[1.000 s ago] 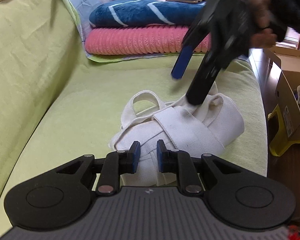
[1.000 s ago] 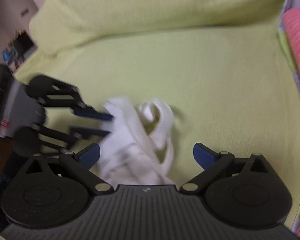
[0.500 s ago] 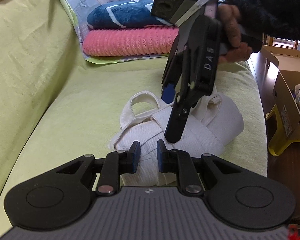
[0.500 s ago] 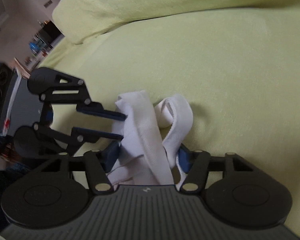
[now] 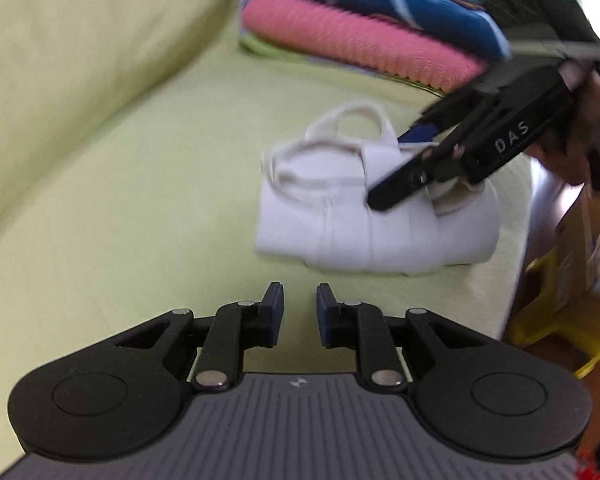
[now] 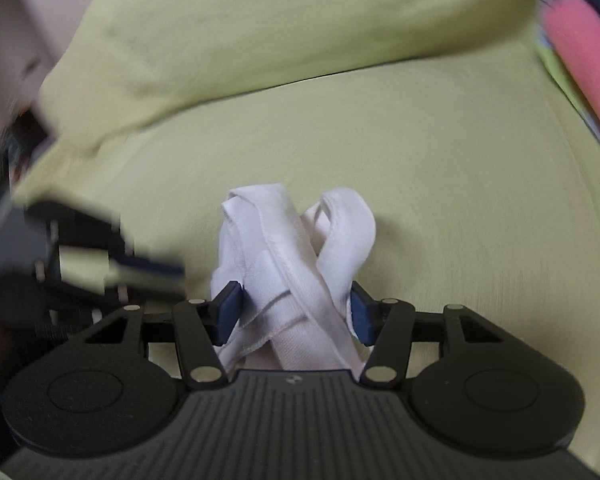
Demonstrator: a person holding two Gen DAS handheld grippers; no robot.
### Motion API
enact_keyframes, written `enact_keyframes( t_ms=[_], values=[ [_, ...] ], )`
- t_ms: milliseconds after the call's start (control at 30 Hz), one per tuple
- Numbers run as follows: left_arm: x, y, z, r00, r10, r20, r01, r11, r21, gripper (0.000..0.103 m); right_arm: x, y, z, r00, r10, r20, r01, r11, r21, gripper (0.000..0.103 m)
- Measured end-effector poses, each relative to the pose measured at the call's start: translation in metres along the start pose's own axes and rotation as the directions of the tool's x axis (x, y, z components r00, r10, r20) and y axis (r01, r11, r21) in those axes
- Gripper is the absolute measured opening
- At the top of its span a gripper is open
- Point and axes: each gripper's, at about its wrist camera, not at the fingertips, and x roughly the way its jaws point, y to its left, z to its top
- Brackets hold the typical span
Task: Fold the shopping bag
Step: 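Grasp the crossed handles of the wrapped bag with the right gripper, then carry the bag by its handles into the cardboard box with the right gripper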
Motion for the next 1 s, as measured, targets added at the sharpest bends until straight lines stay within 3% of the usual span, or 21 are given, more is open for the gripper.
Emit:
enact_keyframes(
  t_ms=[133,267,400,533,733,900,1000],
  values=[
    [0.011,0.01,0.002,0.994,-0.096,0.049,0.103,0.98,-0.172,0.023,-0.011,0.004,-0.029,0.993,-0.08,0.089,0.056,0.967,0.247,0.051],
    [0.025,0.014,0.005,0.986,-0.166,0.033,0.169,0.969,-0.179,0.021,-0.03,0.007,-0.074,0.966,-0.177,0.189,0.049,0.843,0.536,0.05],
    [0.037,0.015,0.01,0.974,-0.227,0.018,0.226,0.96,-0.164,0.02,-0.042,0.019,-0.12,0.935,-0.229,0.27,-0.031,0.706,0.707,0.049],
    [0.038,0.004,0.012,0.967,-0.253,-0.005,0.251,0.962,-0.106,0.02,-0.043,0.025,-0.15,0.917,-0.219,0.333,-0.147,0.589,0.794,0.046],
    [0.024,-0.037,0.013,0.953,-0.301,-0.018,0.302,0.953,0.011,0.005,-0.034,0.045,-0.173,0.899,-0.206,0.387,-0.26,0.461,0.848,0.042],
    [0.012,-0.072,0.014,0.94,-0.34,-0.034,0.342,0.934,0.107,0.004,-0.064,0.052,-0.232,0.849,-0.257,0.462,-0.376,0.319,0.87,0.042],
    [0.007,-0.107,0.015,0.923,-0.381,-0.049,0.384,0.905,0.182,0.005,-0.095,0.064,-0.266,0.815,-0.332,0.475,-0.393,0.285,0.874,0.042]
  ],
)
